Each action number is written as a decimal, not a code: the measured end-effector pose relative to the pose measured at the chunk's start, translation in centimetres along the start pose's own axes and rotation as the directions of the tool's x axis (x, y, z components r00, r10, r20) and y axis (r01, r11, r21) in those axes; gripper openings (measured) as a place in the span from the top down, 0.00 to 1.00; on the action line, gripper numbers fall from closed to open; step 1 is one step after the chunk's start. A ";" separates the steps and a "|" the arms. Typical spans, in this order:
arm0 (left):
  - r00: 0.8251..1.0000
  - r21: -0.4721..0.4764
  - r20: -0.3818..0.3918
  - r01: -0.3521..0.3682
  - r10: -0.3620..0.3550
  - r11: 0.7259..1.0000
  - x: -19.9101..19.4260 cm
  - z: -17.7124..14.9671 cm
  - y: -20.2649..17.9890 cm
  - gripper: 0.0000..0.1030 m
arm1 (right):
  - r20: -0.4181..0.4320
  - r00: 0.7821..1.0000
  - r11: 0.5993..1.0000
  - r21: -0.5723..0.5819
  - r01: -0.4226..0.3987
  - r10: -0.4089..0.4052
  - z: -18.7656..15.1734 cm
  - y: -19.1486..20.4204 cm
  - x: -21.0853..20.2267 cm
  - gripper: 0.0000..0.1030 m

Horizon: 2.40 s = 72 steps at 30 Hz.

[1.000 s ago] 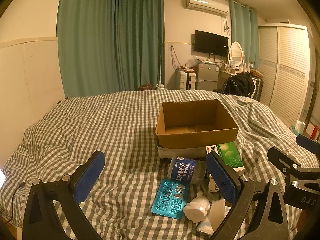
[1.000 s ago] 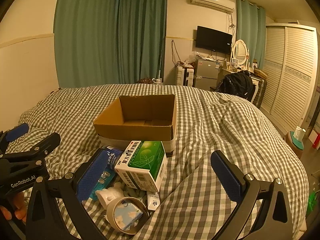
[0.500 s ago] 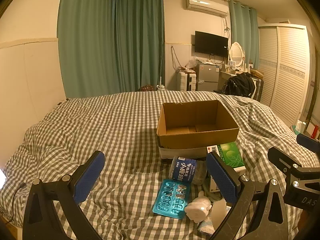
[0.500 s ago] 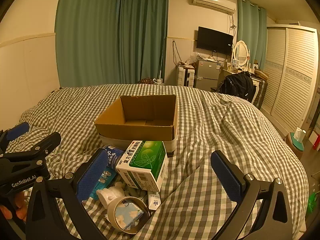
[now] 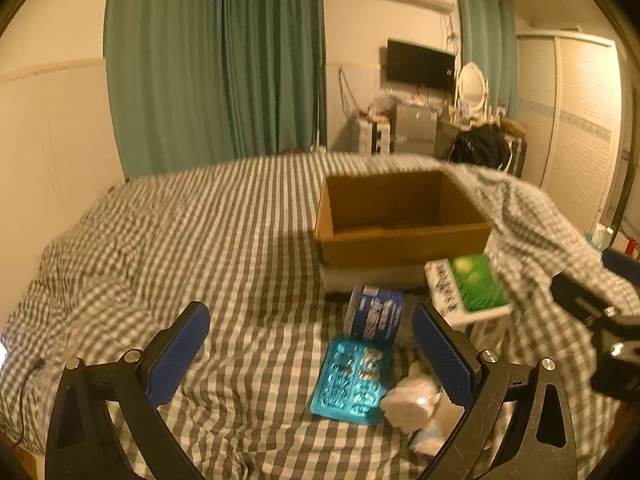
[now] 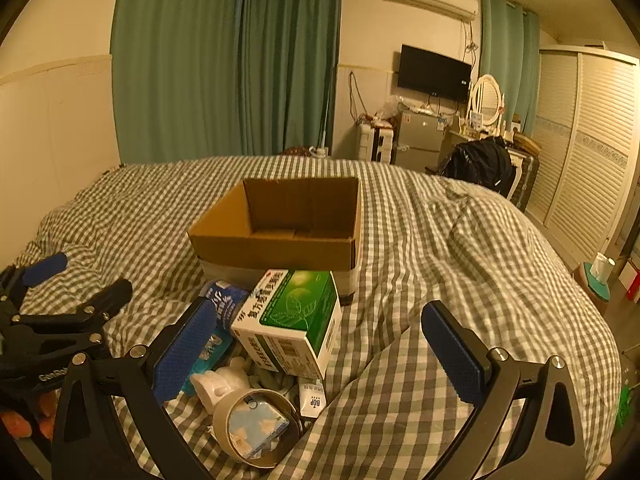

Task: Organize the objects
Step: 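Reach both tools toward the items in front of the cardboard box, then grasp the green medicine box with the right tool while the left tool grasps the blue blister pack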

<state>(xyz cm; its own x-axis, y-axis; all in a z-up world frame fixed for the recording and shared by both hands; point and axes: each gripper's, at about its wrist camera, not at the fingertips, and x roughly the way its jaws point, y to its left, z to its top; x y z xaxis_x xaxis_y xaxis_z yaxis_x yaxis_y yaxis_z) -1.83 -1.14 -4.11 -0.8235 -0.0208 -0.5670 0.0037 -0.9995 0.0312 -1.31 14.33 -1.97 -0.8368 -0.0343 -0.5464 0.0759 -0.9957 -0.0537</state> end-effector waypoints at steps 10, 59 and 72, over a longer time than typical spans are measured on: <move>0.977 0.054 -0.214 0.008 0.004 0.999 7.3 -4.3 -0.7 0.00 | -0.115 0.993 1.000 -0.026 -0.009 0.006 -1.8 0.8 5.0 0.00; 0.987 0.041 -0.103 0.126 -0.122 0.991 5.0 4.0 -2.0 0.34 | 0.037 0.999 0.996 -0.087 -0.023 0.026 2.9 1.1 2.3 0.21; 0.996 0.064 -0.016 0.087 -0.086 0.994 12.9 13.7 -2.4 0.34 | 0.059 0.994 0.996 -0.012 -0.094 0.094 13.6 -1.7 10.8 0.21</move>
<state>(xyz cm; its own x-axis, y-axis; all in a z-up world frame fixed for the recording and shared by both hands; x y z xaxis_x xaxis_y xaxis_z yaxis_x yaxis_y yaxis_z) -20.24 1.26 -0.24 -0.8115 0.0651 -0.5807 -0.1041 -0.9940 0.0342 -17.81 14.49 3.61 -0.8566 -0.1331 -0.4985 0.1607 -0.9869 -0.0126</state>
